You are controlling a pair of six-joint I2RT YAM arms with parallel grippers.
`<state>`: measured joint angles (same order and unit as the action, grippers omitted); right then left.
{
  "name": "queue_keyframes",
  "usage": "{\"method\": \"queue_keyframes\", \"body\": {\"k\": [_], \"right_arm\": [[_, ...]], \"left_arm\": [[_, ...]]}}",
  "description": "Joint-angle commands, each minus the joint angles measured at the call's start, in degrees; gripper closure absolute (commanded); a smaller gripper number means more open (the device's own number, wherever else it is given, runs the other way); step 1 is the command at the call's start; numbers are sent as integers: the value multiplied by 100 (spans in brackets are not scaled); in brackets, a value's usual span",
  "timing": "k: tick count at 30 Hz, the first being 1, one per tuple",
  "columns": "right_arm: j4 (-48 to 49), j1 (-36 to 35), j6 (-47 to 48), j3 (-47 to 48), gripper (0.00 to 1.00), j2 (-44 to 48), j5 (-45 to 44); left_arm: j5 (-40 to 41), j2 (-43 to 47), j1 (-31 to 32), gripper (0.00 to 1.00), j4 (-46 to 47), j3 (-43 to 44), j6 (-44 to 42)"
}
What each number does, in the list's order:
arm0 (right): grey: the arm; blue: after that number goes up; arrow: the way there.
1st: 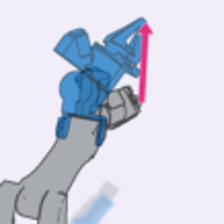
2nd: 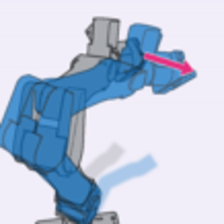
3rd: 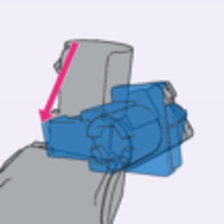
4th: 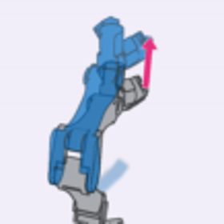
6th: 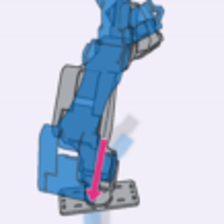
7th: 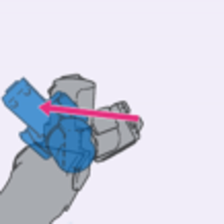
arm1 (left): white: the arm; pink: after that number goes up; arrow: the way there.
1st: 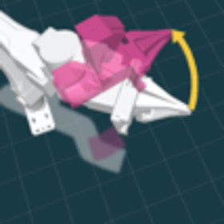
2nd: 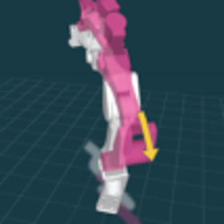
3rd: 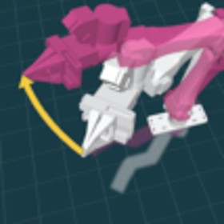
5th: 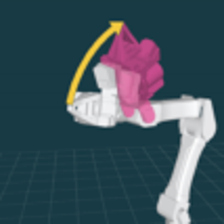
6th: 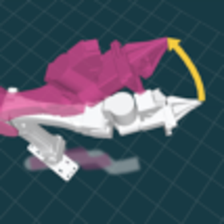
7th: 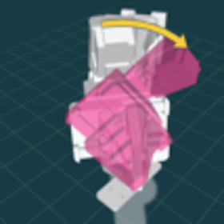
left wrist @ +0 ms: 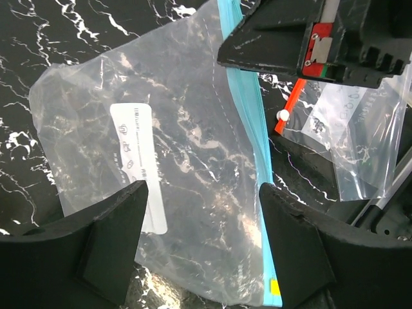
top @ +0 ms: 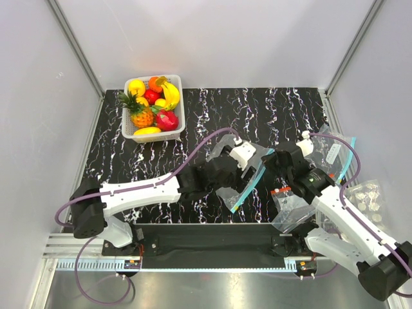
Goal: Place the food in the zip-top bag and seal the zipper
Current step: Pick up the zipper food storage bag at the center of the board.
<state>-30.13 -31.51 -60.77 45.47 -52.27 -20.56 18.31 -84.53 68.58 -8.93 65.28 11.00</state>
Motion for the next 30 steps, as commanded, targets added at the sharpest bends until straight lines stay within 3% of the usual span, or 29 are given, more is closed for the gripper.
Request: {"method": "queue_keyframes", "body": {"k": [1,23,26,30], "right_arm": [[-107,-75,-172,295,100,147,-247],[-107,-84,-356,427,100,446,-98],[-107,-92,-348,436,100,507,-89],[-151,-84,-356,436,100,551,-106]], "left_arm": [[-161,-151,68,25,5,407,25],[-144,-863,297,33,-346,1163,174],[-29,-994,297,45,-443,1224,209],[199,-1118,297,69,-601,1321,262]]}}
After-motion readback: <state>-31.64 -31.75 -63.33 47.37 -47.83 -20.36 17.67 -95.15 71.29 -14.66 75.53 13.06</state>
